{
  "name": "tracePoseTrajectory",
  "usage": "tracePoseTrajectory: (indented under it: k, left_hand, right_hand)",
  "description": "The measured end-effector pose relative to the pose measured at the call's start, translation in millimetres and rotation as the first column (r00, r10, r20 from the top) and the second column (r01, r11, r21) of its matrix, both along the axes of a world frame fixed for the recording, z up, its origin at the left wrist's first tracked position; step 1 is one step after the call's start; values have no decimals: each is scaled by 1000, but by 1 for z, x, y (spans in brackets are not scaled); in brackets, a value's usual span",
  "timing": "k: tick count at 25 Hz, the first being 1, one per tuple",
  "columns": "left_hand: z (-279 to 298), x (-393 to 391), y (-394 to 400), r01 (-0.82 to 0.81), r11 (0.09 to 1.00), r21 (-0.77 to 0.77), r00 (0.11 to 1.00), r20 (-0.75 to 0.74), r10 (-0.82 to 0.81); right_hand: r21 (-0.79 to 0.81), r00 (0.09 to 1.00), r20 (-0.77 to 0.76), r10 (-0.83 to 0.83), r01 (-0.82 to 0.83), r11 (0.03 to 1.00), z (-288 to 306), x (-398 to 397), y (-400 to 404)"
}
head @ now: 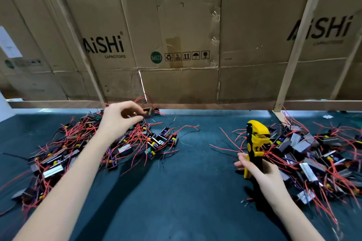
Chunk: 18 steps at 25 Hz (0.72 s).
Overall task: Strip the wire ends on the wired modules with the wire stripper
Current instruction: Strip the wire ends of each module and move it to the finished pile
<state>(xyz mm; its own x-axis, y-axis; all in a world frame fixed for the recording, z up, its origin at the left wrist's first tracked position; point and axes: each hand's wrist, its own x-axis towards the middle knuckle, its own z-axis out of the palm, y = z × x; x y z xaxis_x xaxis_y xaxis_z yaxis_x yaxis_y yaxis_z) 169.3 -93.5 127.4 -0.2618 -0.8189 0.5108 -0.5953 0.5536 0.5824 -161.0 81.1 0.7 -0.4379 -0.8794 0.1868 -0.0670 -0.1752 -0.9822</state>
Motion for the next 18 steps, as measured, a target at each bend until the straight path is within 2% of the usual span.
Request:
tracePoseTrajectory:
  k: [2, 4, 6, 8, 10, 13, 15, 16, 18]
  left_hand:
    - [-20, -31, 30, 211, 977, 20, 976, -53, -210]
    - [-51, -63, 52, 371, 922, 109, 927, 16, -374]
    - [-78, -86, 63, 449, 868, 214, 871, 112, -478]
    - [-87, -98, 64, 444, 854, 272, 865, 117, -488]
    - [-80, -100, 60, 387, 843, 374, 899, 49, -434]
    - [-63, -93, 60, 334, 727, 600, 899, 29, -437]
    - [-53, -91, 68, 386, 657, 648, 860, 6, -510]
    - [-52, -93, 73, 461, 613, 642, 832, -73, -549]
    - [-56, -105, 83, 605, 548, 578, 759, -212, -615]
  right_hand:
    - [35, 999, -5, 32, -32, 999, 1, 2, 0]
    - [7, 999, 23, 37, -37, 999, 2, 6, 0]
    - [-44, 998, 66, -8, 10, 999, 1, 9, 2]
    - [-102, 993, 77, -86, 94, 990, -1, 7, 5]
    - [-161, 985, 19, -172, 173, 972, -1, 1, 7]
    - [-231, 940, -134, -314, 279, 932, 1, -6, 9]
    - [-248, 855, -313, -414, 347, 905, 3, -9, 9]
    - [-248, 785, -417, -458, 387, 888, 4, -10, 10]
    - [-291, 579, -619, -530, 458, 840, 3, -12, 9]
